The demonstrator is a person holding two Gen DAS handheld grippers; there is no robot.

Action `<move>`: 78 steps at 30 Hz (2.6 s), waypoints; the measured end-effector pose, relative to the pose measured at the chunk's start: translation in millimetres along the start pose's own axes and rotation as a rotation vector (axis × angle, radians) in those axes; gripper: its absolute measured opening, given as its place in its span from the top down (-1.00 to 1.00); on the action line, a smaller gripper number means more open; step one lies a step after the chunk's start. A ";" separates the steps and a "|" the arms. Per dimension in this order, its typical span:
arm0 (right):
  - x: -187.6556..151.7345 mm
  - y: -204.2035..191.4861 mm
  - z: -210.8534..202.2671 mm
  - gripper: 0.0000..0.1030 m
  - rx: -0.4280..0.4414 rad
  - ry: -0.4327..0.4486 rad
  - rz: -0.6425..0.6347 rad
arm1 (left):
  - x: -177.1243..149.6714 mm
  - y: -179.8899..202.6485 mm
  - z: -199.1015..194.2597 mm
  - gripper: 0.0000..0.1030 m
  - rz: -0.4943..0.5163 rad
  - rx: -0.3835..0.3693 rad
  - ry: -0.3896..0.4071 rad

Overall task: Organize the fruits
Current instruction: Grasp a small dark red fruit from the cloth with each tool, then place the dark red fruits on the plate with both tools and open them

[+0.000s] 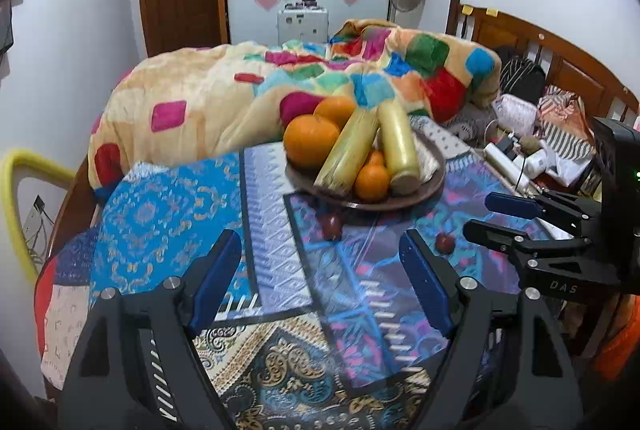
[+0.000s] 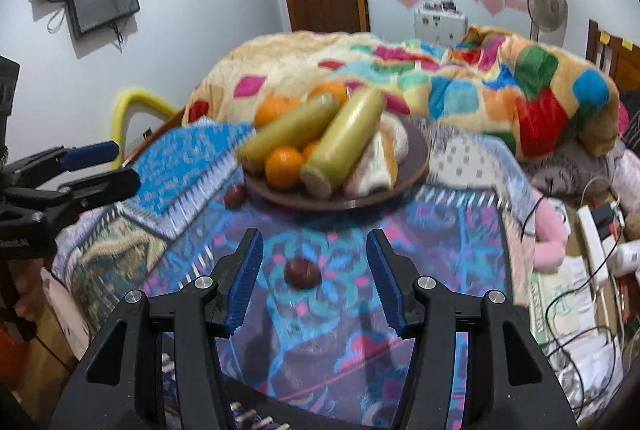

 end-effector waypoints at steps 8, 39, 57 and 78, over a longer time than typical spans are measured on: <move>-16.5 -7.5 22.7 0.14 0.016 -0.066 -0.045 | -19.8 -8.9 18.4 -0.58 -0.015 -0.024 -0.061; 2.5 30.2 15.2 0.68 -0.007 -0.010 -0.069 | -18.4 10.3 102.3 0.70 0.044 -0.060 -0.232; 34.0 35.6 21.4 0.68 -0.017 0.049 -0.097 | 26.0 39.8 64.4 0.71 0.059 -0.107 -0.073; 49.3 67.1 75.0 0.49 -0.062 -0.056 -0.096 | 45.5 54.5 114.6 0.66 0.080 -0.093 -0.057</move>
Point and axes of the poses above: each gripper's, at about its wrist camera, not at the fingertips, and z roughly the way its jaws point, y to its right, x to its top, the point moved 5 cm from there along z, roughly the way its jaws point, and after that the axes turned 8 degrees about y, right-handed, at the moved point
